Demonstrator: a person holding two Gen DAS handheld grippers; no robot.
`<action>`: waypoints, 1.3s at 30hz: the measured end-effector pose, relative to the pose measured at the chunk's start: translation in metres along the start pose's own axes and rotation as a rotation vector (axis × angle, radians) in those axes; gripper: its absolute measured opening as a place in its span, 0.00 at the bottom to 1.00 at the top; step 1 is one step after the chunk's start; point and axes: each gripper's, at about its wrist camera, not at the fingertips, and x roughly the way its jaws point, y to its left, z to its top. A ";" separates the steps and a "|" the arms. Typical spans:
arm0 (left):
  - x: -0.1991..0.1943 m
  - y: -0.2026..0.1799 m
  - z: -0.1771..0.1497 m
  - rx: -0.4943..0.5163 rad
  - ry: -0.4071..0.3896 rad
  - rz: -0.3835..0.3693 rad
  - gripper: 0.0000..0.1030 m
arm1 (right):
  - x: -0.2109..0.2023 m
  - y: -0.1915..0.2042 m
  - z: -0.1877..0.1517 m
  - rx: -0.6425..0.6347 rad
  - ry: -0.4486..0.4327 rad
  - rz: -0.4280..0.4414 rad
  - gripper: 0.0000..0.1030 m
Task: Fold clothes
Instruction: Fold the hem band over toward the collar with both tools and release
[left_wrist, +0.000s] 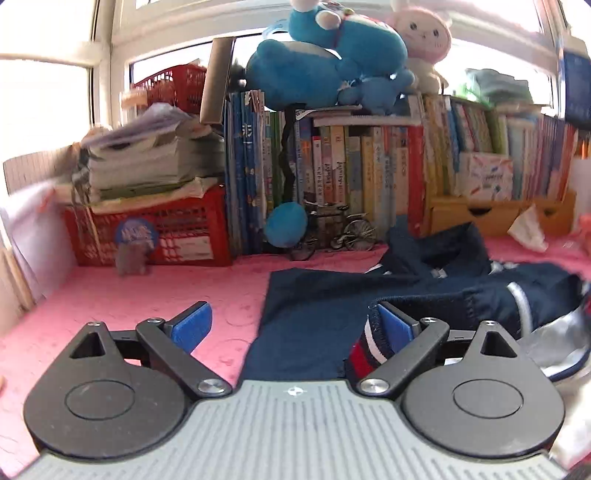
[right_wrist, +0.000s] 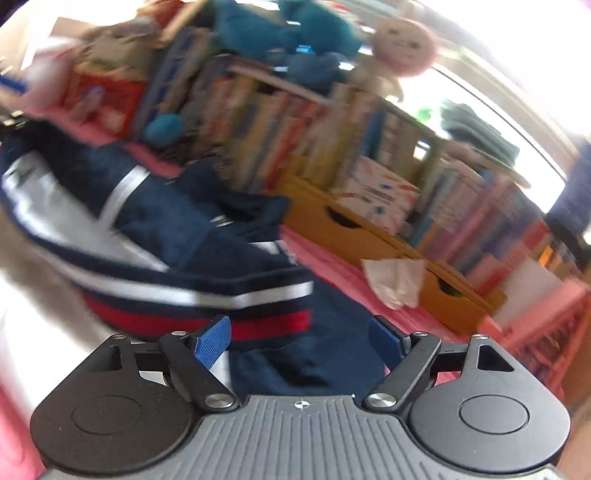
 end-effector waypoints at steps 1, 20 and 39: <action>-0.006 0.001 -0.003 0.024 -0.010 -0.043 0.93 | 0.001 -0.010 -0.001 0.064 0.000 -0.001 0.79; 0.012 0.013 -0.048 0.140 0.124 0.302 0.90 | -0.003 -0.045 -0.038 0.211 0.077 -0.278 0.86; -0.034 -0.054 -0.097 0.337 0.133 0.283 0.95 | -0.028 0.091 -0.014 0.258 0.081 0.299 0.79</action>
